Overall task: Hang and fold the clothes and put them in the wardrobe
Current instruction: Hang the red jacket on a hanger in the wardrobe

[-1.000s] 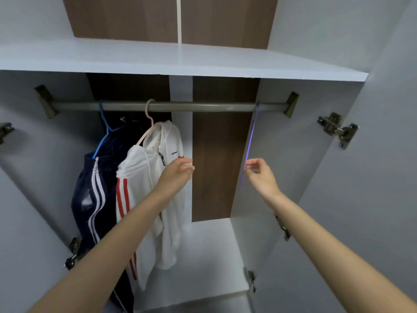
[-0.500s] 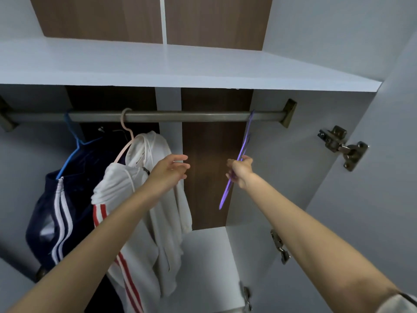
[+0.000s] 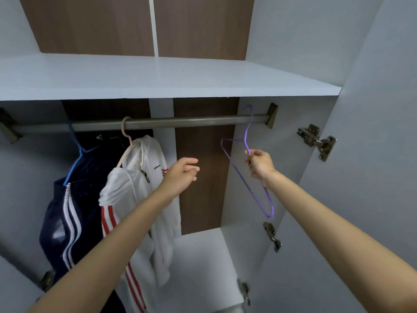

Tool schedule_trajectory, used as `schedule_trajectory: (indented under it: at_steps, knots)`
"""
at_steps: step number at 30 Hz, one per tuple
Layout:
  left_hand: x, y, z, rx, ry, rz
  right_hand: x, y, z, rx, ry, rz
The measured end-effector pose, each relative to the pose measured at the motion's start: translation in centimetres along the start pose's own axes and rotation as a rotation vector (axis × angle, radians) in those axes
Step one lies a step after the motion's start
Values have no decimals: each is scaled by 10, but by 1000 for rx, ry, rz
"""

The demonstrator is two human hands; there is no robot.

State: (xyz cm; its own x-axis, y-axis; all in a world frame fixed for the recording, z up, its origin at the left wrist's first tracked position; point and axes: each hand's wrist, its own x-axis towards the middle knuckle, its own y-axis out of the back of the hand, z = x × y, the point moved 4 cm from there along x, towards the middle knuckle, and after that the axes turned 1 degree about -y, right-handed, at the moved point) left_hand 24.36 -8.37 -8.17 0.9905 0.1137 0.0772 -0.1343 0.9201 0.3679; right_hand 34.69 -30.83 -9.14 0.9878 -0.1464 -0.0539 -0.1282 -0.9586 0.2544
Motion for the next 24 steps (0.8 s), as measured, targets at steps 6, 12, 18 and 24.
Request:
schedule_trajectory:
  at_steps: [6, 12, 18, 24]
  knots:
    - [-42, -2, -16, 132, -70, -60, -108, 34, -3, -142, -15, -129]
    - [-111, -20, -35, 331, -212, -190, -230, 58, 25, -316, -34, -199]
    - [-208, -48, -61, 673, -348, -453, -329, 83, 65, -256, -123, -306]
    - [-296, -62, -62, 564, -530, -342, -414, 117, 108, -188, -180, -368]
